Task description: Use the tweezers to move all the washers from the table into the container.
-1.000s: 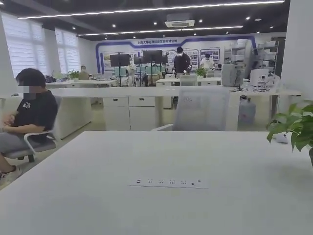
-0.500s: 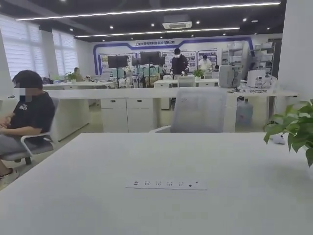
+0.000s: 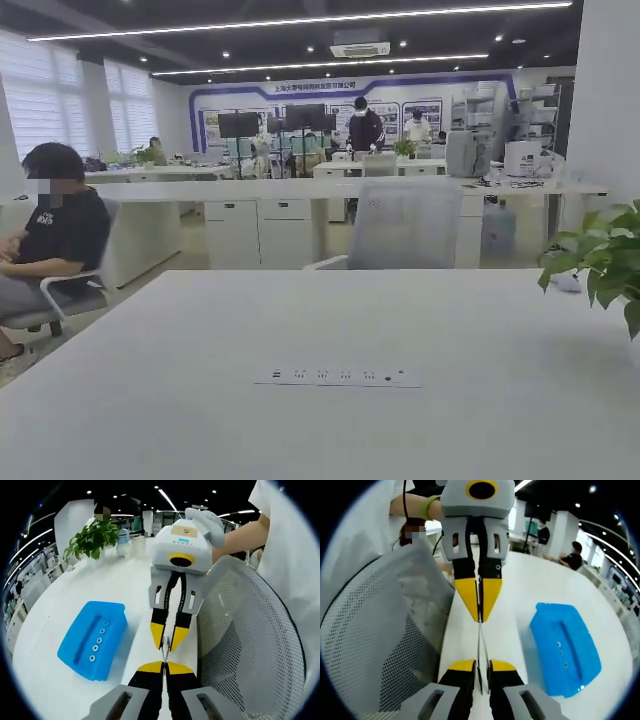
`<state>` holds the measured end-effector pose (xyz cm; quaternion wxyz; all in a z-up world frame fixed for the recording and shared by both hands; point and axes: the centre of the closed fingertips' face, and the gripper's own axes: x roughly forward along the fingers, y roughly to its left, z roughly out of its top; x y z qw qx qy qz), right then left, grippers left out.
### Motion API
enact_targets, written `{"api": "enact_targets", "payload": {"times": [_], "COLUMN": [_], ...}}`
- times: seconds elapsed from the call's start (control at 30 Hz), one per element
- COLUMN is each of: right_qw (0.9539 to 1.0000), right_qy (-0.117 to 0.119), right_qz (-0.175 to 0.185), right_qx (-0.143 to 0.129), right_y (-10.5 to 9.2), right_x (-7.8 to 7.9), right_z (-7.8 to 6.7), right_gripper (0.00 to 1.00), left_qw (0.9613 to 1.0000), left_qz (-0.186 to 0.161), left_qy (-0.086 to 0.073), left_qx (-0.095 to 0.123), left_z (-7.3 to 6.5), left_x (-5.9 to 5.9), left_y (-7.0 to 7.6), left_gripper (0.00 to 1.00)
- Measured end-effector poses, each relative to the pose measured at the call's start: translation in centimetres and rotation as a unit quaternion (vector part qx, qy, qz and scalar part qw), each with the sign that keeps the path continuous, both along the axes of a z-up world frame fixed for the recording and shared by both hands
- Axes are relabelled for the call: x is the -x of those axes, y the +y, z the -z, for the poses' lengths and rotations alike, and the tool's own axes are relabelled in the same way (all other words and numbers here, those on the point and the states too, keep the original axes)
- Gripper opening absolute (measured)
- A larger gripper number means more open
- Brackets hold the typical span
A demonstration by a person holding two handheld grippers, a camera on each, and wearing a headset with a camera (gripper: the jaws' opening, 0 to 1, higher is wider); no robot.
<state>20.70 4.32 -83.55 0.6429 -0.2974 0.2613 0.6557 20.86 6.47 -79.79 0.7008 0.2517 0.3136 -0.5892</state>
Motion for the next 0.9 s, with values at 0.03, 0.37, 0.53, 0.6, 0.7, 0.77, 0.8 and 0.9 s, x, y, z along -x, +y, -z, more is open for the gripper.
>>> {"api": "enact_targets", "payload": {"times": [0.03, 0.37, 0.53, 0.6, 0.7, 0.77, 0.8, 0.9], "right_qw": [1.0, 0.9842, 0.9675, 0.9617, 0.9538, 0.9487, 0.9468, 0.9405], "right_qy": [0.002, 0.031, 0.003, -0.013, -0.036, -0.047, -0.051, -0.062], "right_qz": [0.008, 0.137, 0.208, 0.227, 0.25, 0.263, 0.268, 0.284], "right_qx": [-0.002, -0.108, -0.144, -0.153, -0.162, -0.169, -0.17, -0.176], "right_y": [-0.1, -2.7, -6.0, -7.4, -9.0, -9.9, -10.3, -11.3], "right_x": [-0.2, -1.2, -2.0, -2.2, -2.6, -2.6, -2.7, -2.6], "right_z": [0.0, -3.4, -5.8, -6.6, -7.8, -8.4, -8.6, -9.0], "right_gripper": [0.1, 0.4, 0.58, 0.61, 0.67, 0.71, 0.72, 0.76], "left_qw": [1.0, 0.9977, 0.9949, 0.9937, 0.9909, 0.9895, 0.9888, 0.9867], "left_qz": [0.001, 0.006, 0.011, 0.012, 0.017, 0.019, 0.019, 0.018], "left_qy": [0.001, 0.037, 0.047, 0.049, 0.048, 0.05, 0.053, 0.061], "left_qx": [-0.001, -0.056, -0.089, -0.1, -0.125, -0.135, -0.139, -0.149], "left_z": [0.0, 2.7, 4.1, 4.6, 5.3, 5.7, 5.8, 6.2], "left_x": [0.0, -0.3, -0.5, -0.6, -0.7, -0.8, -0.7, -0.7], "left_y": [0.1, 1.7, 2.0, 2.1, 2.5, 2.5, 2.5, 2.6], "left_gripper": [0.0, 0.0, 0.0, 0.0, 0.0, 0.0, 0.0, 0.0]}}
